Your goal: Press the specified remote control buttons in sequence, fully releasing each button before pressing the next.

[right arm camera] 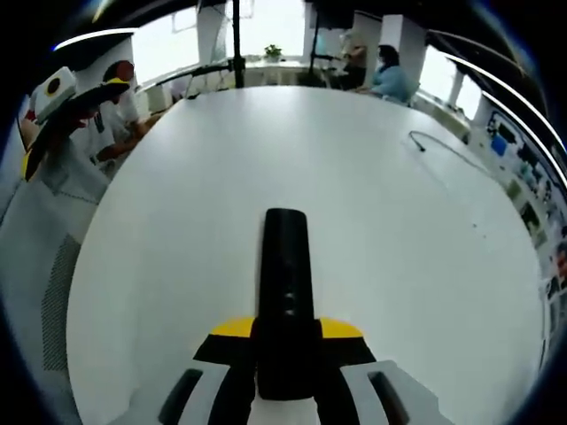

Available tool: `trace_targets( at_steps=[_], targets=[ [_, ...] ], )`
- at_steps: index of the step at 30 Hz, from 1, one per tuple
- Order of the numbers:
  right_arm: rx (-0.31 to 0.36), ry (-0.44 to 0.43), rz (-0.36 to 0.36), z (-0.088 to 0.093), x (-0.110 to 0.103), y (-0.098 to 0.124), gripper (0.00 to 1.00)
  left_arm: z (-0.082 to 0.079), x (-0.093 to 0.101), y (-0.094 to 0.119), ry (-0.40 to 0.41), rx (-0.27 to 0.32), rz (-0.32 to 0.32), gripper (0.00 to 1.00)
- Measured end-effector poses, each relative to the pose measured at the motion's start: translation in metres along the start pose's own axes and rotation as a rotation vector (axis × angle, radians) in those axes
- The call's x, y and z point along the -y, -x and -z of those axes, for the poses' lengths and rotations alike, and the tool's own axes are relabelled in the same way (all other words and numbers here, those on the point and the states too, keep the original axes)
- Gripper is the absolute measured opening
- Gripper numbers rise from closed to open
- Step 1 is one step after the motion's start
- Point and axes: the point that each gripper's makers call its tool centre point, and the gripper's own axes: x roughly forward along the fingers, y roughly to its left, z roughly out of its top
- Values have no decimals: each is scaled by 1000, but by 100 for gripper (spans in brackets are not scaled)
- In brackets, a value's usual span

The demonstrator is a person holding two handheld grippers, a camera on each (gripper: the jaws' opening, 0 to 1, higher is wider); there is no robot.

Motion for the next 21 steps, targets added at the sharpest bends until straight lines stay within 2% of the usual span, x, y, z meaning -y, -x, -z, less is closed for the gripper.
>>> trace_targets(
  at_steps=[4, 7, 9, 11, 16, 18, 21],
  targets=[
    [-5, -40, 27, 2, 3, 2, 27, 2, 4, -1, -5, -17, 21, 97],
    [17, -95, 42, 1, 4, 7, 28, 1, 4, -1, -2, -10, 21, 97],
    [49, -142, 49, -2, 4, 11, 30, -1, 3, -1, 7, -1, 20, 97],
    [73, -172, 58, -4, 4, 14, 36, 0, 2, -1, 16, -2, 18, 97],
    [187, -263, 105, -19, 4, 26, 48, -1, 1, 0, 16, 7, 18, 97],
    [210, -308, 140, -20, 7, 33, 49, -2, 2, 0, 14, 11, 19, 97],
    [258, -322, 196, -26, 8, 45, 58, -3, 2, 0, 19, 17, 20, 97]
  ],
)
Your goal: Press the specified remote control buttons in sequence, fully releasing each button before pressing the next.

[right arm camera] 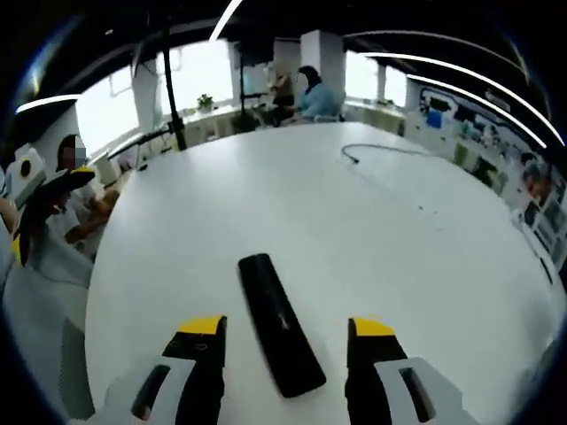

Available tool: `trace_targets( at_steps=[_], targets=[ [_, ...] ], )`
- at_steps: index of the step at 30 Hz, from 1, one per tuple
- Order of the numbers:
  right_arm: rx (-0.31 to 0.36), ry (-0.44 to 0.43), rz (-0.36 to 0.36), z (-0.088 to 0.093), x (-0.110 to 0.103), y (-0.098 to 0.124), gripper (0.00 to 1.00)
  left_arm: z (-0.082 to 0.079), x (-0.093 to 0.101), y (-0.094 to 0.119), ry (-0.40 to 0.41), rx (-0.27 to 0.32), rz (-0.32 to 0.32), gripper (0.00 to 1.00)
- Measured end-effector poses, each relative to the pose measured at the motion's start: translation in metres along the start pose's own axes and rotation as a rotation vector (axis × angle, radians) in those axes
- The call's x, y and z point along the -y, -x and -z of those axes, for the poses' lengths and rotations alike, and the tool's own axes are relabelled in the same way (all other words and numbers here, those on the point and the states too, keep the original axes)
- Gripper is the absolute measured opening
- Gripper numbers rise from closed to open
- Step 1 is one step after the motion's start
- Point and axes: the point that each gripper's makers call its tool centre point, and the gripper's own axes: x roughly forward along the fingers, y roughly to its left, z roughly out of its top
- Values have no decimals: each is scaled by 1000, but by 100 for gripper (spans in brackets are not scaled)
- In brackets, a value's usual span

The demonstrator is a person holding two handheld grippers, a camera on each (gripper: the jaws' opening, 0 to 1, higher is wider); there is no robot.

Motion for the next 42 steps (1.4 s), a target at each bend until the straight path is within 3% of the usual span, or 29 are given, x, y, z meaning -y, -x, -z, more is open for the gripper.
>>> trace_targets(
  at_steps=[7, 11, 20, 42],
  targets=[
    [98, -58, 21, -12, -18, 19, 73, -3, 3, 0, 4, 15, 14, 99],
    [131, 22, 87, -16, -22, 33, 73, -4, 6, 0, 0, 18, 29, 100],
    [242, -83, 137, -26, -35, 62, 84, -6, 13, 2, -12, 29, 57, 100],
    [369, -121, 242, -20, -70, 123, 95, -6, 20, 2, -26, 35, 85, 100]
  ],
)
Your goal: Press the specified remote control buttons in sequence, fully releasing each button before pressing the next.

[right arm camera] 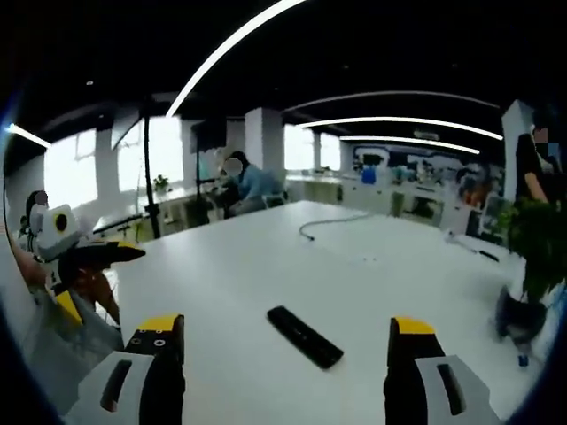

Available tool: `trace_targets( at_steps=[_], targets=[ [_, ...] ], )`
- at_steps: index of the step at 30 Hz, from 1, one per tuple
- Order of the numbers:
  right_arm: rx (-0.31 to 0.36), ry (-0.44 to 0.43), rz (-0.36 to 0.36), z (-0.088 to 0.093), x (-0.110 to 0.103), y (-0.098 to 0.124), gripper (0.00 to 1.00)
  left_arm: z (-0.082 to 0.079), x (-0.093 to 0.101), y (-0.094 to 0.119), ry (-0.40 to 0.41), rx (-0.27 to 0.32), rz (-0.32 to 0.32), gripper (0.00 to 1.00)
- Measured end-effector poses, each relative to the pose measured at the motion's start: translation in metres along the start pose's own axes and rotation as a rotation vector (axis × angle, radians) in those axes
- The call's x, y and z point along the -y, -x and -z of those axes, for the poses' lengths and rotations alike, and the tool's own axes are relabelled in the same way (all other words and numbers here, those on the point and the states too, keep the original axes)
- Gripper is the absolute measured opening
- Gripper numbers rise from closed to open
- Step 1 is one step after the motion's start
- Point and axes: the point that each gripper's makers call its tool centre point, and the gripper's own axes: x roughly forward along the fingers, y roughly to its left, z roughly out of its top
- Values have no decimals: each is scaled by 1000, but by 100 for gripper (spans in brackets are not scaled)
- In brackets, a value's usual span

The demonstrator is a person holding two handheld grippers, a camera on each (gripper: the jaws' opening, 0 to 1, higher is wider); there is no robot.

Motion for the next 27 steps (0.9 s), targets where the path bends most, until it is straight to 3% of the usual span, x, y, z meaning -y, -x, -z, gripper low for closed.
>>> trace_targets(
  at_steps=[10, 27],
  targets=[
    [45, -42, 34, 5, -7, 28, 99, -2, -1, 1, 6, 11, -5, 100],
    [14, -123, 149, 51, -3, 77, 96, 2, -3, 1, -2, -11, -18, 100]
  ],
)
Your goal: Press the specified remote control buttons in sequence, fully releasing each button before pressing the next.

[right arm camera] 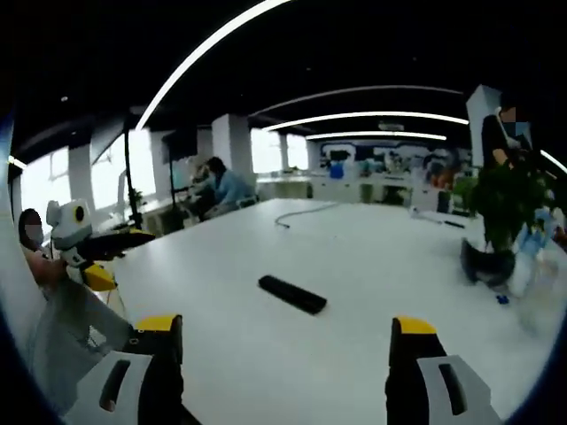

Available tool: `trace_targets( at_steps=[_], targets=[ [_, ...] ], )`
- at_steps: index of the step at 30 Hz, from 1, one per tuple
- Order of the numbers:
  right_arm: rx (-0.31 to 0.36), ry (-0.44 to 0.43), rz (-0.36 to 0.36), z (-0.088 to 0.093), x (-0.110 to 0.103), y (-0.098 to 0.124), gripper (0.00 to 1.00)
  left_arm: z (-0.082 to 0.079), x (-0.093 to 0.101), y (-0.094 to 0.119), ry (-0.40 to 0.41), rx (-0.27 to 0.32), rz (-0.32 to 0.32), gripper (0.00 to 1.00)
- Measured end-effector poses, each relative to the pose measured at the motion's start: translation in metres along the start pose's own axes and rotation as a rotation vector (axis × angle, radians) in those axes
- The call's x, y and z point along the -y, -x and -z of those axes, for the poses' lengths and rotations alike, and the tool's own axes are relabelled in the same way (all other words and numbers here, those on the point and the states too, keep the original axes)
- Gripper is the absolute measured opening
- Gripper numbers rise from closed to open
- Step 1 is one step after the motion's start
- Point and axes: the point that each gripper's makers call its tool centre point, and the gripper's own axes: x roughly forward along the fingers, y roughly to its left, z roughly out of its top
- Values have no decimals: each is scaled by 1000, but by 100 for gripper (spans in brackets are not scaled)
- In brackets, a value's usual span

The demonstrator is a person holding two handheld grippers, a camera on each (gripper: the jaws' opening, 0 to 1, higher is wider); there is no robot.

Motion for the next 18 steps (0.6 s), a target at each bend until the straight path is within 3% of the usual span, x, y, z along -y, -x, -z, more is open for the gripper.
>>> trace_targets(
  at_steps=[5, 12, 18],
  targets=[
    [34, 26, 42, -10, 2, 8, 95, 1, -2, 0, -9, -10, -11, 100],
    [33, 78, 79, -8, 9, 8, 91, 1, -5, 0, -12, -10, -31, 99],
    [32, 193, 112, -11, 9, 9, 87, 3, -8, -1, -32, -26, -58, 98]
  ],
)
